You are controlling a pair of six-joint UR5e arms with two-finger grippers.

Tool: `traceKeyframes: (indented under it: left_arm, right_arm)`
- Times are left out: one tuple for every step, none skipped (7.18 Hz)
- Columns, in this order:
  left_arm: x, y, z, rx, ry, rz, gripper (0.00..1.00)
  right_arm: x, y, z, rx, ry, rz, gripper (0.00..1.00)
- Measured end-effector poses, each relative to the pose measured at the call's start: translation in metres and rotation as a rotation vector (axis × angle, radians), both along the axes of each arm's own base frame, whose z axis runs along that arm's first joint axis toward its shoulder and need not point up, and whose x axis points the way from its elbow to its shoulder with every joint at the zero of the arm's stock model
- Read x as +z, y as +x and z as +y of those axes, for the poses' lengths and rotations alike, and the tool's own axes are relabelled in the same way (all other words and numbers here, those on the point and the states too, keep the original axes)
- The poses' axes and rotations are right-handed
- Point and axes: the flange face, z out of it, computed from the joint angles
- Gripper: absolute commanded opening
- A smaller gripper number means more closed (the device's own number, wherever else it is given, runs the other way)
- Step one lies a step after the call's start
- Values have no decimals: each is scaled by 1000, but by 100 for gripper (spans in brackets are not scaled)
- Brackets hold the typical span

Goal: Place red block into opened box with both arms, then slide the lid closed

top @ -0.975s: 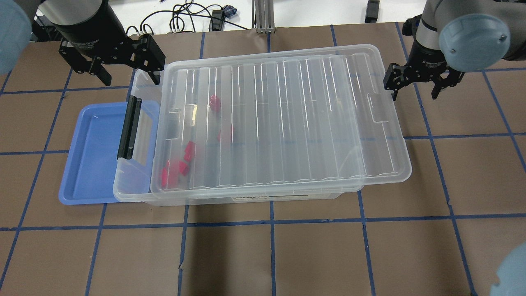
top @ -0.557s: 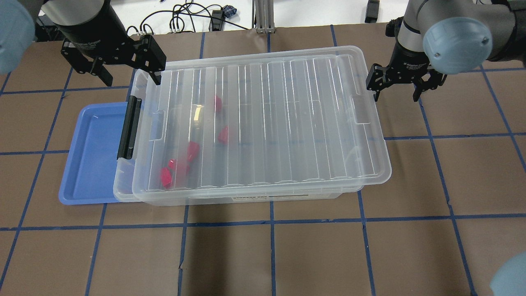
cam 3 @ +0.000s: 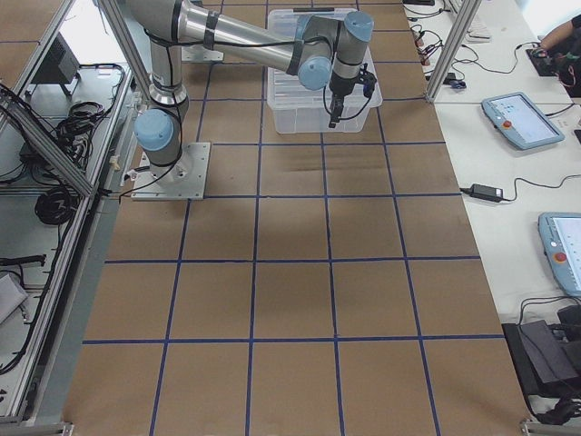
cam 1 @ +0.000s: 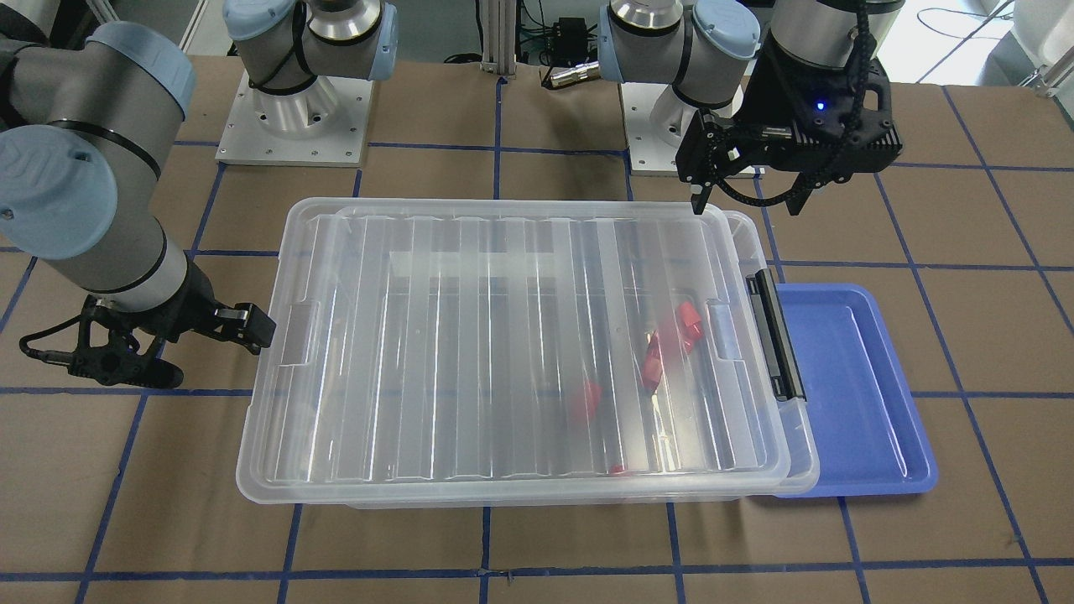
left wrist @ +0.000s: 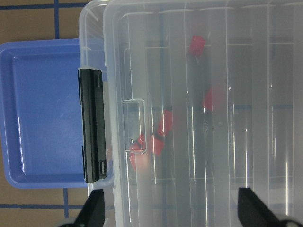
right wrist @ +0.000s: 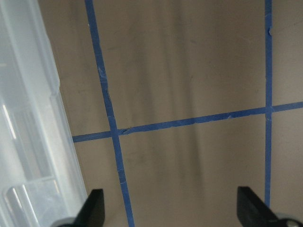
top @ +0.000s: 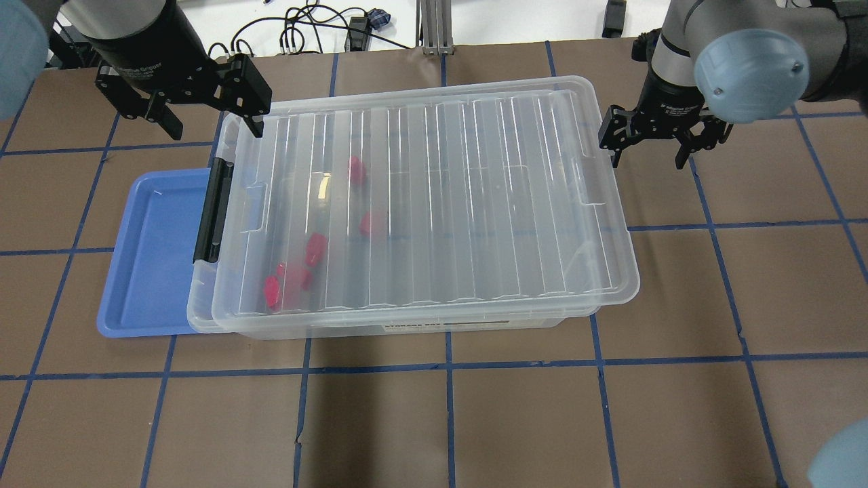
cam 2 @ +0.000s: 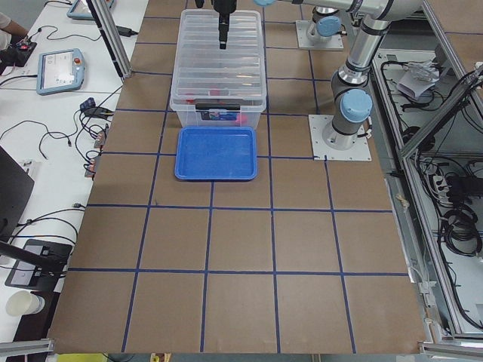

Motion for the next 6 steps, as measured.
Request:
traceKeyframes:
  left_arm:
    - [1,0,0,0,-2,0,100]
    - [0,0,0,0,0,0,100]
    - [-4,0,-2,-1,9,1,100]
    - [-8,0,-4,-2,14,5,100]
    - [-8,0,-5,-2,9,7,100]
    - [-6,0,-4,-1,5,9,100]
  right_arm:
    - [-1,6,0,10,-1,0,100]
    - [1,11,0,18,-7,0,100]
    - [7,12,-1,21,-20,1,100]
    - [23,10,-4,21,-51,4,100]
    - [44,8,-4,18,-89,8,100]
    - [65,7,2,16,-119,11,100]
